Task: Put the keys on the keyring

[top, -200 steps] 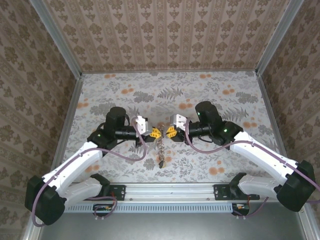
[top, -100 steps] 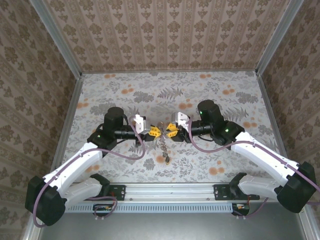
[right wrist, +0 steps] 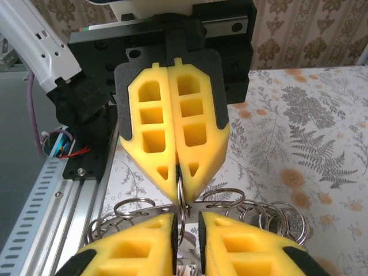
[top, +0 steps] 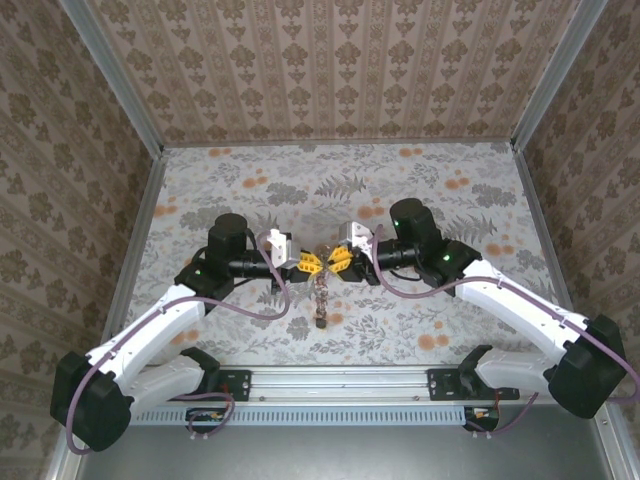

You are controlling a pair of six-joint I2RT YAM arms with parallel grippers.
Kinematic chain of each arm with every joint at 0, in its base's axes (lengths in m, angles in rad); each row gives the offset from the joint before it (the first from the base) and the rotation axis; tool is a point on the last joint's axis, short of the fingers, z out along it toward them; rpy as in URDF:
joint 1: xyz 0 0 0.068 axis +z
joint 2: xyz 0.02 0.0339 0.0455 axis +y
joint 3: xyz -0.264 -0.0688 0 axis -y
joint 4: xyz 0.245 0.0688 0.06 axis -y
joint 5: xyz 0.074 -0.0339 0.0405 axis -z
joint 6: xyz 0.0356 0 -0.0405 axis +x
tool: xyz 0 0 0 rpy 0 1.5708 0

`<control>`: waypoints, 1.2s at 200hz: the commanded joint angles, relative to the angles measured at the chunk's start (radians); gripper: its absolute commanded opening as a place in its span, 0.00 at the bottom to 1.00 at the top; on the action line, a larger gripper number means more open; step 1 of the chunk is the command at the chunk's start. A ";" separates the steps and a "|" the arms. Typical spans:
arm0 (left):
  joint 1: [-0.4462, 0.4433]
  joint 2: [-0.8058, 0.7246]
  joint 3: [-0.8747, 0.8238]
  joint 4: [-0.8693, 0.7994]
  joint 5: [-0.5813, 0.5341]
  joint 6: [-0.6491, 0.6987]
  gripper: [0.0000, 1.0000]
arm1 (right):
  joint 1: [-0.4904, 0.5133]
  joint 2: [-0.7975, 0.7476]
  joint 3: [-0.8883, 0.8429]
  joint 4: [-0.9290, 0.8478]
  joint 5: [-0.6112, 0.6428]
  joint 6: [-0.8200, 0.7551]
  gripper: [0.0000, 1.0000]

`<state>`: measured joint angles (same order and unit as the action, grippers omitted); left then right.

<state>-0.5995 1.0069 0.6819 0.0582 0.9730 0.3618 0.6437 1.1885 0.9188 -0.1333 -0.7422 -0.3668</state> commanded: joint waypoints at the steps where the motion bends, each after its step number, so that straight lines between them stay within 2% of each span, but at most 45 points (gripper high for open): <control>1: 0.009 -0.004 0.012 0.060 0.044 -0.011 0.00 | 0.001 0.022 0.011 0.006 -0.024 0.024 0.10; 17: 0.009 -0.005 0.013 0.067 0.043 -0.013 0.00 | 0.001 0.035 0.012 -0.009 -0.026 0.022 0.04; 68: 0.012 -0.009 0.006 0.107 0.033 -0.036 0.00 | 0.001 0.056 -0.018 -0.006 -0.029 0.027 0.01; 136: 0.007 0.002 -0.018 0.178 0.037 -0.082 0.00 | 0.011 0.074 -0.024 0.145 -0.083 0.110 0.08; 174: 0.006 0.002 -0.038 0.215 0.036 -0.107 0.00 | 0.011 0.068 -0.054 0.234 -0.116 0.133 0.20; 202: 0.008 0.002 -0.037 0.210 0.039 -0.106 0.00 | 0.011 0.042 -0.056 0.209 -0.109 0.086 0.22; 240: 0.007 0.006 -0.027 0.216 0.047 -0.112 0.00 | 0.011 0.038 -0.035 0.141 -0.096 0.039 0.19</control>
<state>-0.5884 1.0126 0.6479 0.2176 0.9840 0.2749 0.6487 1.2465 0.8738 0.0338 -0.8089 -0.2859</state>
